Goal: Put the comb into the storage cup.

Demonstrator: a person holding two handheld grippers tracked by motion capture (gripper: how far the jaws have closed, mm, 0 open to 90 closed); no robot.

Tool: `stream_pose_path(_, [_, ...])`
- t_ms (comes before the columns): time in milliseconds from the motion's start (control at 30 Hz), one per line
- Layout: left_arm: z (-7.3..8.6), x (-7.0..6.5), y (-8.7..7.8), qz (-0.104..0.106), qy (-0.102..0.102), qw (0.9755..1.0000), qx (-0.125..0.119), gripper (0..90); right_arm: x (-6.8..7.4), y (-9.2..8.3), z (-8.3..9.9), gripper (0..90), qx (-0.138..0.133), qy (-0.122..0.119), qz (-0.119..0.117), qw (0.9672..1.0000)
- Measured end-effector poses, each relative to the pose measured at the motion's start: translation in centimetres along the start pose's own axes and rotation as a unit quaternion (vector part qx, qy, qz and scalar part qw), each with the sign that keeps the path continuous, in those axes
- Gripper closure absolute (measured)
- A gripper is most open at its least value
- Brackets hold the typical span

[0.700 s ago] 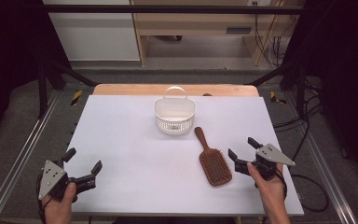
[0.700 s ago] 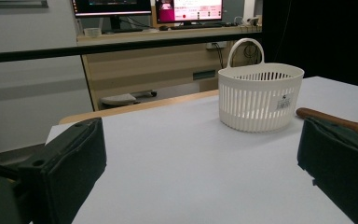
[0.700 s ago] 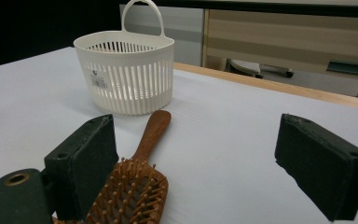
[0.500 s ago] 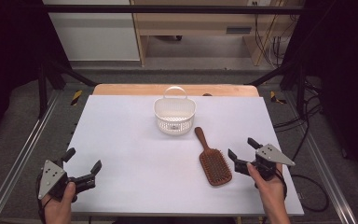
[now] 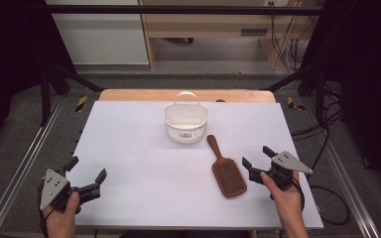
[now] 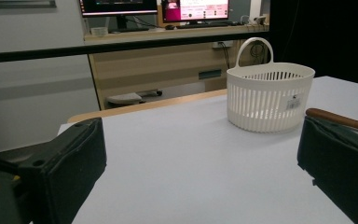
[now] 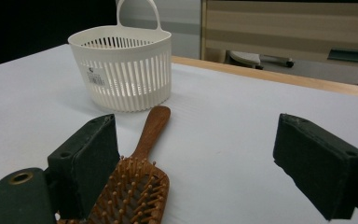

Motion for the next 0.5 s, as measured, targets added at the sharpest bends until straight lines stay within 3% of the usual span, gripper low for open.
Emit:
stream_pose_path(233, [0.1,0.0,-0.1,-0.002,0.001,1.0,0.004,1.1,0.4,-0.3,-0.1,13.9,0.006,0.007,0.004,1.0])
stream_pose_path(500, [0.2,0.0,0.0,0.0,-0.002,1.0,0.005,1.1,1.0,-0.5,-0.1,21.8,0.01,0.011,0.005,0.9999])
Point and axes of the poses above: each handheld gripper's, and its own axes: y roughly forward along the jaws, z roughly out of its underside, x roughly to its left, the point moved 1 cm from there along y, roughly forward along the jaws, and after that the axes turned 8 degrees about -z, right-handed, at the moved point
